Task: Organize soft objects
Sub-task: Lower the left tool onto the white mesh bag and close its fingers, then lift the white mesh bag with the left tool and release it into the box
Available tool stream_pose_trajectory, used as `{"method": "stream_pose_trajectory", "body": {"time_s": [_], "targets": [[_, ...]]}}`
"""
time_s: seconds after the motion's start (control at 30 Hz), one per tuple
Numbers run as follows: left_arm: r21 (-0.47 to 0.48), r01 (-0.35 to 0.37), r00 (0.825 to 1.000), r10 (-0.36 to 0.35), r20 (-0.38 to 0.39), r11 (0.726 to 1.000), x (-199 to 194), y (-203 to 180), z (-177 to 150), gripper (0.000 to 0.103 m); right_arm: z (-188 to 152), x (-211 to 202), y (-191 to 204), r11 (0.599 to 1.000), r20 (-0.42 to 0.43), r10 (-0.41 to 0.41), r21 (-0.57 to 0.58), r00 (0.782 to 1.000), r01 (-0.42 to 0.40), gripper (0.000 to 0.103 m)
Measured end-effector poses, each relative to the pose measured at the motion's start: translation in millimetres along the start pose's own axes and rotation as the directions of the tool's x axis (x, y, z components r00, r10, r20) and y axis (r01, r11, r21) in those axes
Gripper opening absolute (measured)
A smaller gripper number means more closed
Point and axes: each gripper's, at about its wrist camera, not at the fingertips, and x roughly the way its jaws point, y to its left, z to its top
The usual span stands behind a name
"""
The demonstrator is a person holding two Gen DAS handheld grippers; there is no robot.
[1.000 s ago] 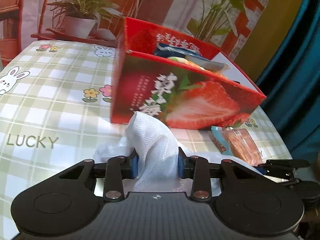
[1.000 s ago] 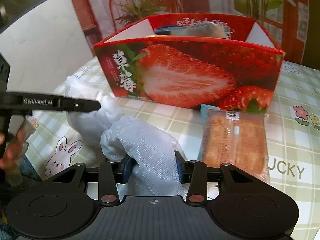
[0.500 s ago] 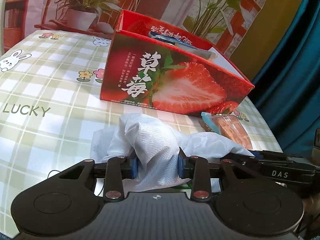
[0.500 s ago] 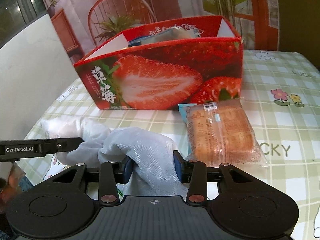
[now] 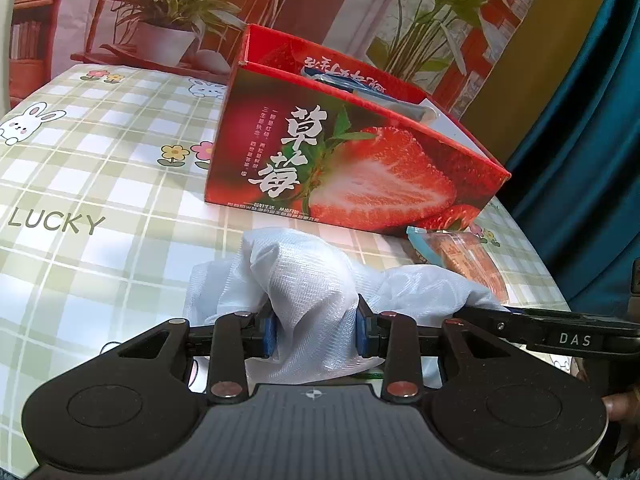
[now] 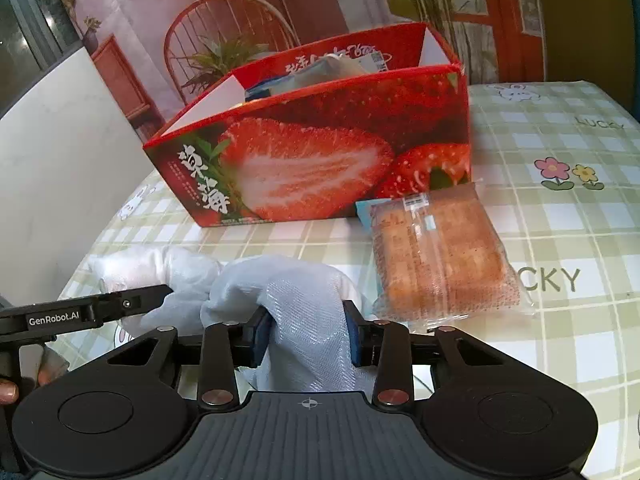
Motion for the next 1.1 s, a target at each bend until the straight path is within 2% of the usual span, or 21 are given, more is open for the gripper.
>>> {"method": "stream_pose_trajectory", "body": {"time_s": [0.47, 0.67, 0.83, 1.1], "targets": [[0.008, -0.011, 1.0, 0.011, -0.003, 1.0, 2, -4, -1, 0.038, -3, 5, -1, 1.0, 0.0, 0.01, 0.011, 1.0, -0.01, 0.026], [-0.007, 0.0, 1.0, 0.0, 0.016, 1.0, -4, -2, 3, 0.03, -2, 6, -5, 0.998, 0.014, 0.052, 0.041, 0.999, -0.052, 0.017], [-0.017, 0.021, 0.995, -0.019, 0.101, 1.0, -23, -3, 16, 0.029, 11, -10, 3, 0.995, 0.087, 0.099, -0.003, 0.991, -0.099, 0.015], [0.089, 0.015, 0.975, -0.034, 0.22, 0.996, -51, -26, 43, 0.029, 37, -37, 18, 0.988, 0.214, 0.135, -0.106, 0.967, -0.114, 0.015]]}}
